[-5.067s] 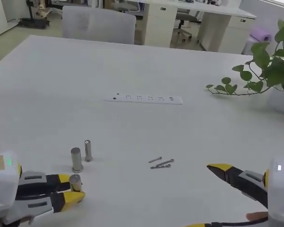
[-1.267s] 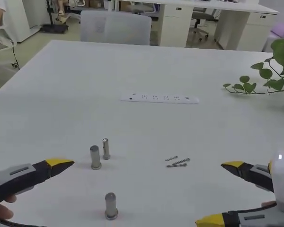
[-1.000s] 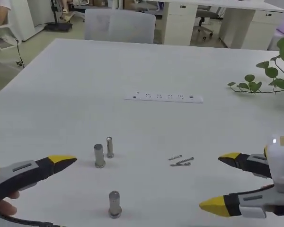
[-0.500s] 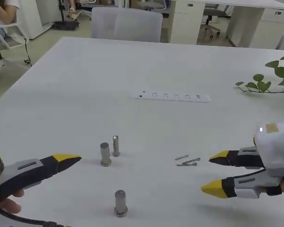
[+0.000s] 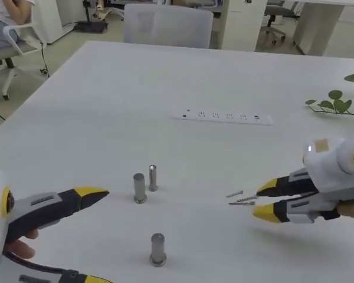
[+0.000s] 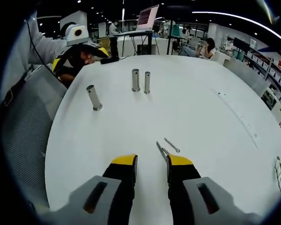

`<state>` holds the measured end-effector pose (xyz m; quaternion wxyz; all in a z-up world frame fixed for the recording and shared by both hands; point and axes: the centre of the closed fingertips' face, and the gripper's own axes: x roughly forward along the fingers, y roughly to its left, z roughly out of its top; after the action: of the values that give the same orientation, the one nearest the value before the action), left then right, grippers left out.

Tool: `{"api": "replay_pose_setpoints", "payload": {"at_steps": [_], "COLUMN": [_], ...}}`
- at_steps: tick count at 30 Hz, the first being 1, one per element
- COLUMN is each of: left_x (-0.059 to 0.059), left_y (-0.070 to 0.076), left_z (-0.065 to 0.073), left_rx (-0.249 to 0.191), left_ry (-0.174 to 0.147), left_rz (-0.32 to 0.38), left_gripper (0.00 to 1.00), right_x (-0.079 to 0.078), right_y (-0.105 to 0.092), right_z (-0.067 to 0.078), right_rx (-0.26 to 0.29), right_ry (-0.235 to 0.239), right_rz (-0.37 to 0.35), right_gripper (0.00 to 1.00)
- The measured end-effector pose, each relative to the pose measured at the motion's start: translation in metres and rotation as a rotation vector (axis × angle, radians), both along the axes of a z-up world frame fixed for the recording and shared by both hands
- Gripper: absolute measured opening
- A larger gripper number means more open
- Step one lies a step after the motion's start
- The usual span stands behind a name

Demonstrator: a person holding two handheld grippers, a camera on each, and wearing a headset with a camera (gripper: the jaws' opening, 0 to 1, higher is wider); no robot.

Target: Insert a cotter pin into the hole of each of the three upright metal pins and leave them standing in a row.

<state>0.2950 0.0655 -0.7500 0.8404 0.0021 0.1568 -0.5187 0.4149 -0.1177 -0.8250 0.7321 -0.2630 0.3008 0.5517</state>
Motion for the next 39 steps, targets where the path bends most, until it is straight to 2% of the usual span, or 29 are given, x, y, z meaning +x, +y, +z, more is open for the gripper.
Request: {"api": "replay_pose_setpoints", "payload": {"at_steps": [3,10,18,20,34,39], "left_x": [0.000,0.001,0.003,0.003,0.003,0.003], "left_y": [0.000,-0.003,-0.006,-0.006,-0.006,-0.006], "left_z": [0.000,-0.001,-0.002,-0.002,-0.001,0.000], "left_rx": [0.001,-0.001,0.005,0.005,0.012,0.012], "left_ry": [0.002,0.004,0.003,0.005,0.001,-0.001], "left_rz": [-0.001,-0.005,-0.016,-0.015,-0.019,-0.020], "left_gripper": [0.96,0.96,0.96,0.96,0.95,0.95], "right_x": [0.007,0.013,0.019,0.019,0.022,0.021], "right_y": [0.000,-0.001,-0.001,0.001,-0.003,-0.003], "right_z": [-0.005,-0.016,-0.024,-0.026,-0.042,-0.040], "right_rx": [-0.036,-0.082,-0.113,-0.125,-0.235,-0.242], "right_ry": [-0.011,0.005,0.013,0.024,0.052,0.053], "right_rz": [0.031,0.075,0.103,0.120,0.210,0.221], "right_gripper": [0.25,0.20,0.18,0.15,0.13,0.10]}}
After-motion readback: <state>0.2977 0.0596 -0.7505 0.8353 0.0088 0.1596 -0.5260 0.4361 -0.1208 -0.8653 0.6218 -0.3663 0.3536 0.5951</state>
